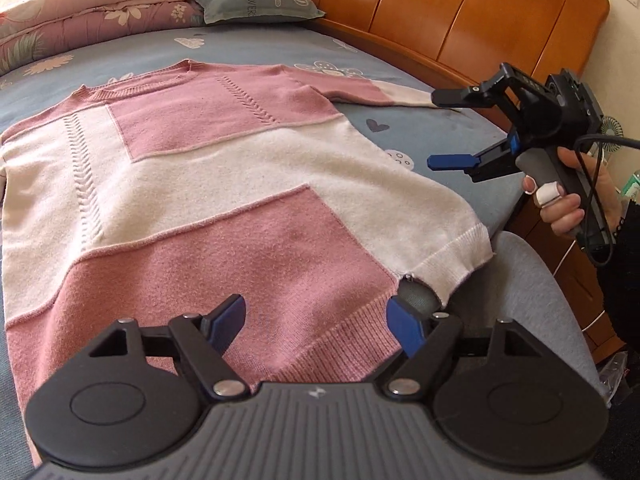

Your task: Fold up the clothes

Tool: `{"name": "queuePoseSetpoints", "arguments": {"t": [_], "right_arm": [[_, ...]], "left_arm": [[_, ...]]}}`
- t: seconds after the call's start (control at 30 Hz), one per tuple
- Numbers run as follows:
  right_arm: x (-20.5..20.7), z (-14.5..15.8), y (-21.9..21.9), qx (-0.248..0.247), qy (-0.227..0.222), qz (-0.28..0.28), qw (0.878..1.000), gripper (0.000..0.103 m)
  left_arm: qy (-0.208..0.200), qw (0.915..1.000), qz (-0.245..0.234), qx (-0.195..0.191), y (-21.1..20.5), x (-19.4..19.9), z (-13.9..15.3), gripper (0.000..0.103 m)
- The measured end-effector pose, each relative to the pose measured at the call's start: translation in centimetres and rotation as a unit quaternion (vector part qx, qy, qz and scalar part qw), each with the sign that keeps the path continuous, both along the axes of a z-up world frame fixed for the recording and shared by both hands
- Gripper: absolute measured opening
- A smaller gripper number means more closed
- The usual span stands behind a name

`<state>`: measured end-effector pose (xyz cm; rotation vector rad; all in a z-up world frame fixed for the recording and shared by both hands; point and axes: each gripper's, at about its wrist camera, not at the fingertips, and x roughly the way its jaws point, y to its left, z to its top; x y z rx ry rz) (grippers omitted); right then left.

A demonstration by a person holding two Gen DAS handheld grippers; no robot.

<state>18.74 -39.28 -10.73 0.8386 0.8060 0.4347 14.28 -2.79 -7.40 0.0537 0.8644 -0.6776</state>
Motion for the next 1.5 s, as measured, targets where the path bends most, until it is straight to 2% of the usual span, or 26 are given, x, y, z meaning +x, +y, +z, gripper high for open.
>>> {"name": "queuePoseSetpoints", "arguments": {"t": [0.07,0.13,0.23,0.3,0.43,0.5,0.57,0.7,0.77,0.83,0.9,1.0,1.07,1.17,1.2,1.27,1.4,1.5], "right_arm": [[1.6,-0.6,1.0,-0.013,0.014,0.016,1.0,0.101],[2.8,-1.8,2.4,-0.05,0.022,0.031,0.998,0.101],[3.2,-1.8,3.6,-0.093,-0.016,0.049,0.994,0.102],[3.3,-1.5,4.4,-0.124,-0.03,0.062,0.99,0.102],[2.5,-0.5,4.6,-0.142,-0.019,0.059,0.988,0.102],[1.2,0.7,5.0,-0.147,-0.035,0.067,0.986,0.102],[0.2,1.6,5.9,-0.145,-0.059,0.087,0.984,0.103],[-0.8,1.3,9.6,-0.225,-0.093,0.127,0.962,0.103],[-0.5,0.2,11.0,-0.257,-0.075,0.134,0.954,0.103],[-0.9,-0.9,11.7,-0.271,-0.076,0.127,0.951,0.103],[-1.6,-1.2,12.0,-0.284,-0.097,0.116,0.947,0.103],[-2.2,-1.5,11.7,-0.273,-0.106,0.093,0.952,0.103],[-2.4,-1.5,11.6,-0.267,-0.106,0.083,0.954,0.103],[-2.5,-1.5,11.5,-0.265,-0.106,0.08,0.955,0.103],[-2.6,-1.5,11.5,-0.264,-0.107,0.079,0.955,0.103],[-2.9,-1.6,11.4,-0.262,-0.111,0.075,0.956,0.103],[-3.5,-1.9,12.0,-0.281,-0.123,0.071,0.949,0.103],[-3.9,-1.9,13.0,-0.317,-0.13,0.077,0.936,0.103]], "left_arm": [[0.002,1.0,-0.001,-0.004,-0.1,0.2,0.0,0.077],[0.007,0.9999,0.0,-0.008,-0.3,0.5,-0.1,0.077],[0.017,0.9998,0.005,-0.005,-0.3,0.8,-0.7,0.078],[0.046,0.9988,0.018,-0.001,0.0,1.3,-1.6,0.078],[0.087,0.9947,0.023,-0.05,1.6,0.5,-2.4,0.081],[0.086,0.9947,0.027,-0.048,2.1,0.1,-2.0,0.081],[0.066,0.996,0.037,-0.045,2.7,0.2,-1.1,0.081],[0.027,0.9954,0.073,-0.057,4.3,1.3,0.8,0.081],[0.005,0.9925,0.101,-0.07,5.5,1.8,1.9,0.081],[-0.01,0.9871,0.135,-0.086,7.4,2.5,2.7,0.081],[-0.004,0.9813,0.159,-0.108,9.3,3.5,2.8,0.081],[0.052,0.9645,0.195,-0.17,12.3,6.5,1.4,0.081],[0.074,0.9558,0.215,-0.187,13.4,7.9,0.1,0.081],[0.128,0.942,0.259,-0.171,14.5,10.1,-3.2,0.08],[0.105,0.9434,0.271,-0.16,14.9,10.2,-3.2,0.073],[0.071,0.9424,0.3,-0.129,15.5,10.5,-3.0,0.073],[0.059,0.9483,0.299,-0.09,14.9,11.3,-1.5,0.073],[0.027,0.9652,0.245,-0.086,13.5,10.7,-0.5,0.077]]}}
